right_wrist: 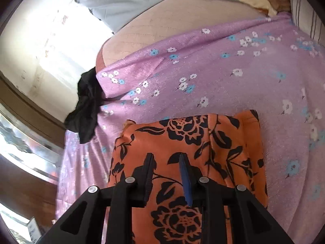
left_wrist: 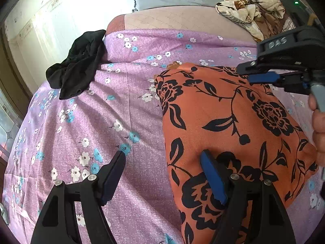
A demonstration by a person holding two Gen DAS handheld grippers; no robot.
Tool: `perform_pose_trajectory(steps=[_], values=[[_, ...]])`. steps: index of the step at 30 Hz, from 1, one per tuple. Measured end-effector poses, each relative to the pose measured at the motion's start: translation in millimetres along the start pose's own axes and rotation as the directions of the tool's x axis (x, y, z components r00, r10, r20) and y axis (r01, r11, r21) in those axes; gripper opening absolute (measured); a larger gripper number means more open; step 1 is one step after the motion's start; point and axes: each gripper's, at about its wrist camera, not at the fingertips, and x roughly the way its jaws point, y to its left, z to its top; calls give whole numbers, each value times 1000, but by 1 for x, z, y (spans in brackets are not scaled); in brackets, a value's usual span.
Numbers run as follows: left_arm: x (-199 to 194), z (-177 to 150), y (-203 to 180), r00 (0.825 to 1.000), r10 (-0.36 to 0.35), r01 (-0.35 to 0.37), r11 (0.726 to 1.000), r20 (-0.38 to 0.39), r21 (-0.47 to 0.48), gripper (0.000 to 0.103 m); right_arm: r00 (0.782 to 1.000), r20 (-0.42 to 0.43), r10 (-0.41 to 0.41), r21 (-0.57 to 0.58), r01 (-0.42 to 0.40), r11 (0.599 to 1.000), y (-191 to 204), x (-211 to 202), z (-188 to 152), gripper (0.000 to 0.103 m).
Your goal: Fold small clothes
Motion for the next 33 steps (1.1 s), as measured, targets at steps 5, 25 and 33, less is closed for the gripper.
perform_pose_trajectory(steps=[5,25,33], values=[[1,0,-1,1000,-5,5,1000,-3,-3,77,996,-84,-32,-19,31,999,-13,43,-13,30],[0,-2,0,1000,-4,4,1000,-5,-7,77,993,-91,71,-172,-86,981,40,60,-25,61],[0,-1,1,1000,-11,11,1000,-10,-8,77,991,-76,106,-63,-111,992,23,28,-10,61]])
